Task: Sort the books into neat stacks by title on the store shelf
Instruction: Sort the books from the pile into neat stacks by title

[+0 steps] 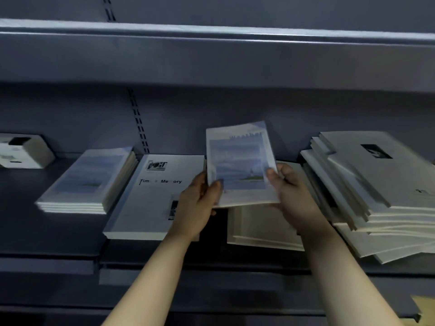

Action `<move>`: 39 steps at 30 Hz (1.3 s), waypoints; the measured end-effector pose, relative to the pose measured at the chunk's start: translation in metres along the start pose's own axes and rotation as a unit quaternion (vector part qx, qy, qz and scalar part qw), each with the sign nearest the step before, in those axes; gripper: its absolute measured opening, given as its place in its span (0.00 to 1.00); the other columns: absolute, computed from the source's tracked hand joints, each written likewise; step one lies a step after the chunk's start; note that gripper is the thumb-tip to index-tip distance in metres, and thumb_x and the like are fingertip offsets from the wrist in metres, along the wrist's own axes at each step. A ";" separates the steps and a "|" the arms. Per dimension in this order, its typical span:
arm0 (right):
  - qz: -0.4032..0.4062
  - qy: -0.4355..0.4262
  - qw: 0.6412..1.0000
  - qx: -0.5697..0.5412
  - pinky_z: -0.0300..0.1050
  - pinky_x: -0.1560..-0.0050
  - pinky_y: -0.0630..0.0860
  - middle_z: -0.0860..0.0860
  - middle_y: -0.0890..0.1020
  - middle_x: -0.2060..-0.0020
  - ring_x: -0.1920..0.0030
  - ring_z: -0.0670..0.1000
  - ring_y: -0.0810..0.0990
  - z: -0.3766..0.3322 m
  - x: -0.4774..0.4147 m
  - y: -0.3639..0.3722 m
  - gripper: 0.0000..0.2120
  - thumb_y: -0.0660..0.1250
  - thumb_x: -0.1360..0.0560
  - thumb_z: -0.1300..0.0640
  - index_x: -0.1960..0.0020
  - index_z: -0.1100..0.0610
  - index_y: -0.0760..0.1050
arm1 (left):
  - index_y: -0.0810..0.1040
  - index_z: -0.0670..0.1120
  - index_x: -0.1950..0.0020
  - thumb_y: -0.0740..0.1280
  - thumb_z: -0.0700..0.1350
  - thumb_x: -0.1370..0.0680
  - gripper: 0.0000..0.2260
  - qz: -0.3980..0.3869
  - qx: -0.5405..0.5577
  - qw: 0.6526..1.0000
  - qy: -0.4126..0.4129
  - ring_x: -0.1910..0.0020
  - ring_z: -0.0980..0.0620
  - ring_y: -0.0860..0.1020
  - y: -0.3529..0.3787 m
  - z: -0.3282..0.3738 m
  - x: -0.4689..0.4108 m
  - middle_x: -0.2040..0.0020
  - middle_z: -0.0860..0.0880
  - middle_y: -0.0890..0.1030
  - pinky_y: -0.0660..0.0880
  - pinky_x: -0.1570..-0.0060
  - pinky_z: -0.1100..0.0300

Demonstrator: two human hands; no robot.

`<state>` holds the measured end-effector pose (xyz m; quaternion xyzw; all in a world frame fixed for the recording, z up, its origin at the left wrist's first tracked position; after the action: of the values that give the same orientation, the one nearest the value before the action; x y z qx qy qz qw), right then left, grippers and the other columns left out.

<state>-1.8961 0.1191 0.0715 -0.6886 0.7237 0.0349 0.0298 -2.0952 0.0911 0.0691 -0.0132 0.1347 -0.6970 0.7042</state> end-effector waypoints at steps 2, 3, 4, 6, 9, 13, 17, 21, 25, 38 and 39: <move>-0.027 0.004 1.000 -0.009 0.42 0.68 0.78 0.50 0.81 0.53 0.57 0.47 0.82 -0.006 0.002 0.024 0.08 0.61 0.19 0.53 0.45 0.56 0.72 | 0.74 0.49 0.39 0.65 0.49 0.22 0.12 0.013 0.099 0.994 -0.045 0.54 0.55 0.81 -0.014 0.000 0.000 0.49 0.50 0.81 0.78 0.64 0.60; -0.039 0.009 0.999 -0.016 0.43 0.66 0.79 0.51 0.80 0.51 0.54 0.49 0.82 -0.007 0.003 0.035 0.08 0.61 0.19 0.52 0.44 0.56 0.72 | 0.74 0.48 0.39 0.66 0.47 0.23 0.13 0.024 0.124 0.991 -0.043 0.53 0.54 0.81 -0.024 -0.002 -0.001 0.48 0.48 0.81 0.78 0.63 0.60; -0.048 0.015 0.998 -0.025 0.46 0.64 0.80 0.52 0.80 0.48 0.51 0.51 0.81 -0.008 0.004 0.046 0.09 0.61 0.20 0.51 0.43 0.55 0.72 | 0.75 0.47 0.39 0.67 0.46 0.23 0.13 0.035 0.138 0.989 -0.032 0.51 0.53 0.81 -0.032 -0.003 0.000 0.47 0.48 0.82 0.78 0.61 0.60; -0.058 0.028 0.997 -0.037 0.49 0.62 0.81 0.52 0.80 0.46 0.48 0.54 0.81 -0.008 0.005 0.070 0.11 0.63 0.21 0.48 0.44 0.53 0.73 | 0.76 0.47 0.40 0.67 0.45 0.23 0.13 0.060 0.149 0.987 -0.019 0.50 0.51 0.81 -0.057 -0.009 0.002 0.48 0.48 0.82 0.77 0.59 0.60; -0.062 0.056 0.996 -0.027 0.44 0.64 0.78 0.50 0.81 0.48 0.51 0.52 0.81 -0.006 0.005 0.106 0.07 0.63 0.22 0.47 0.47 0.49 0.75 | 0.77 0.48 0.41 0.68 0.44 0.24 0.12 0.088 0.159 0.983 -0.019 0.50 0.50 0.81 -0.097 -0.016 0.006 0.49 0.48 0.82 0.78 0.60 0.56; -0.080 0.111 0.989 -0.047 0.57 0.55 0.80 0.53 0.82 0.49 0.51 0.55 0.82 -0.001 0.002 0.159 0.07 0.67 0.23 0.50 0.46 0.50 0.77 | 0.78 0.47 0.42 0.67 0.40 0.24 0.11 0.114 0.159 0.980 -0.022 0.53 0.53 0.82 -0.158 -0.028 0.012 0.52 0.50 0.83 0.77 0.63 0.62; -0.109 0.115 0.986 -0.045 0.48 0.60 0.78 0.55 0.83 0.50 0.53 0.56 0.83 0.001 0.004 0.210 0.10 0.68 0.24 0.53 0.43 0.54 0.76 | 0.78 0.44 0.44 0.67 0.39 0.24 0.09 0.126 0.143 0.981 -0.029 0.55 0.51 0.82 -0.209 -0.043 0.016 0.54 0.50 0.84 0.77 0.64 0.62; -0.113 0.102 0.987 -0.054 0.48 0.58 0.77 0.55 0.84 0.48 0.48 0.57 0.83 0.006 0.007 0.257 0.15 0.68 0.23 0.57 0.38 0.56 0.74 | 0.79 0.43 0.45 0.68 0.38 0.25 0.09 0.134 0.128 0.982 -0.033 0.56 0.50 0.82 -0.252 -0.052 0.020 0.55 0.49 0.84 0.77 0.64 0.61; -0.100 0.098 0.989 -0.046 0.46 0.60 0.77 0.55 0.82 0.47 0.49 0.55 0.82 0.010 0.009 0.297 0.14 0.66 0.22 0.58 0.37 0.56 0.74 | 0.79 0.49 0.45 0.68 0.44 0.23 0.07 0.168 0.015 0.986 -0.002 0.56 0.61 0.81 -0.295 -0.061 0.024 0.55 0.53 0.83 0.73 0.61 0.71; -0.011 0.119 0.992 0.050 0.39 0.71 0.74 0.54 0.79 0.57 0.62 0.50 0.79 0.015 -0.016 0.344 0.07 0.65 0.21 0.61 0.44 0.61 0.74 | 0.75 0.44 0.36 0.63 0.46 0.21 0.14 0.185 -0.457 0.870 0.023 0.43 0.40 0.74 -0.365 -0.129 0.041 0.41 0.42 0.78 0.69 0.44 0.45; -0.017 0.118 0.991 0.062 0.38 0.73 0.73 0.53 0.79 0.59 0.62 0.50 0.79 0.016 -0.017 0.345 0.04 0.65 0.21 0.61 0.47 0.60 0.75 | 0.75 0.44 0.36 0.63 0.46 0.21 0.14 0.183 -0.468 0.865 0.023 0.42 0.39 0.73 -0.363 -0.131 0.041 0.41 0.42 0.78 0.68 0.44 0.44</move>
<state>-2.2401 0.1548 0.0605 -0.6966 0.7114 -0.0924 -0.0129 -2.4781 0.0625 0.0113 -0.3003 0.4608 -0.4112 0.7269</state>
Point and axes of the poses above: each hand's wrist, its own x-axis away from the middle knuckle, its own y-axis out of the palm, z = x × y, the point moved 1 cm from there along -x, towards the middle knuckle
